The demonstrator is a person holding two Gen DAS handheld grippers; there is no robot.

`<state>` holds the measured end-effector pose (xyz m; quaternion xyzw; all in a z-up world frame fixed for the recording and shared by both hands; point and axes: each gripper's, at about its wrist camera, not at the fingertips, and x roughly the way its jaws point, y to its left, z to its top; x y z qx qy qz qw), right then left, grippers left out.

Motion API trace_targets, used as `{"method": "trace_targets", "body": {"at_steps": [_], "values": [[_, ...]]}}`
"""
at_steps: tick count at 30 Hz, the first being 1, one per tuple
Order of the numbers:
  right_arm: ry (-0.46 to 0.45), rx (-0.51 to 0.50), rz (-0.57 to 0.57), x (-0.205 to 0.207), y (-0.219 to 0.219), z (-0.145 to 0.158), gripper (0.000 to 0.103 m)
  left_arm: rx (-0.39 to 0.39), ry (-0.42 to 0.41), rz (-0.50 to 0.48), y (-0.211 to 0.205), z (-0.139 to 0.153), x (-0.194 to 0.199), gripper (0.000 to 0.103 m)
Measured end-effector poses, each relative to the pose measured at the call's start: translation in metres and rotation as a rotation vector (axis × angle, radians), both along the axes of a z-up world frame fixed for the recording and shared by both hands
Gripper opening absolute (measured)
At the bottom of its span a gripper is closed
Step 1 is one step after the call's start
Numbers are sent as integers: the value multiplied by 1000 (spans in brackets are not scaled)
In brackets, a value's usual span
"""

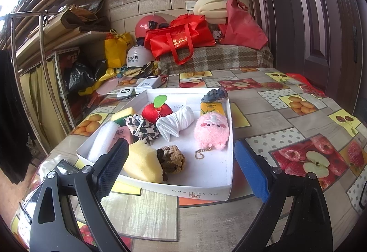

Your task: Organize soft objects

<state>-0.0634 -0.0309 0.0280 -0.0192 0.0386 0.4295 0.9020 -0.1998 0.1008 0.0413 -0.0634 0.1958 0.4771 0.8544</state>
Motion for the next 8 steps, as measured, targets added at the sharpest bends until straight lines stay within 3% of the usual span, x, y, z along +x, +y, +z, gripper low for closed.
{"method": "trace_targets", "body": {"at_steps": [8], "values": [[2,-1,0,-1,0,0,103,-5,-1,-10,0,-1,1,94]]}}
